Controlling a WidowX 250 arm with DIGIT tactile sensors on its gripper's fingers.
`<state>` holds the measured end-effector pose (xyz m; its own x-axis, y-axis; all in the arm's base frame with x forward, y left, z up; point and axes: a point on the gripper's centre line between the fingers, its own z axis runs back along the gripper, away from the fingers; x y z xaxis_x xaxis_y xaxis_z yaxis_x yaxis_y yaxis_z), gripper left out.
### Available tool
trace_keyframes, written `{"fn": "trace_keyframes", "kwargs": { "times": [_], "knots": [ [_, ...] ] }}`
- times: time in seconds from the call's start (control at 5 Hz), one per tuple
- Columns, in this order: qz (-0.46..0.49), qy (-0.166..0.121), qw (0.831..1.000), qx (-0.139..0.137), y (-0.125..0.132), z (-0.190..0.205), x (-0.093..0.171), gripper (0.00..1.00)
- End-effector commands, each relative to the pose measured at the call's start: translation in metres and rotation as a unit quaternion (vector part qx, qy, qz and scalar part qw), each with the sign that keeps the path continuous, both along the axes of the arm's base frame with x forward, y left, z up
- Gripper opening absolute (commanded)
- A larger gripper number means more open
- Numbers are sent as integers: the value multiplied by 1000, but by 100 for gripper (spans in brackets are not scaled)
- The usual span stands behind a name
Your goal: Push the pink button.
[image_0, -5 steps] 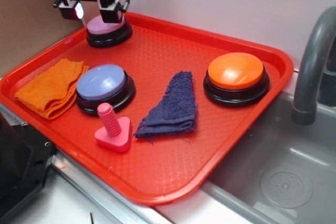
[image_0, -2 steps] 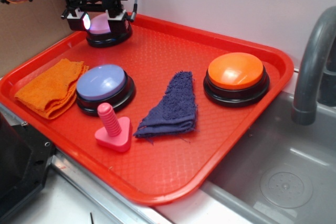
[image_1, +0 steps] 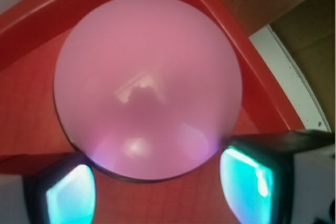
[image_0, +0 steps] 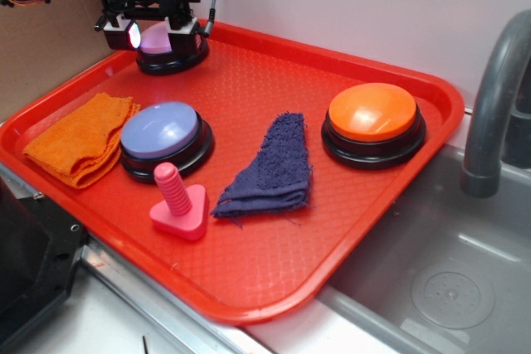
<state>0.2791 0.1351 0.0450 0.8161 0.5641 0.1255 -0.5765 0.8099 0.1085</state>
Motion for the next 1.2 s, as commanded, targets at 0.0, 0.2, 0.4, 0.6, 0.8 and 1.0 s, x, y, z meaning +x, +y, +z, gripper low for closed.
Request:
{"fn": "trace_keyframes", "kwargs": {
  "times": [0.0, 0.2, 0.4, 0.6, 0.8, 1.0],
  "knots": [
    [-11, -23, 1000, 0, 15, 2, -1, 100],
    [-21, -27, 999, 0, 9, 2, 3, 100],
    [-31, -25, 999, -4, 5, 2, 3, 100],
    [-42, -56, 997, 16, -3, 32, 2, 100],
    [-33, -107, 993, 45, -2, 63, -1, 100],
    [-5, -137, 990, 32, 8, 61, 6, 100]
  ]
}}
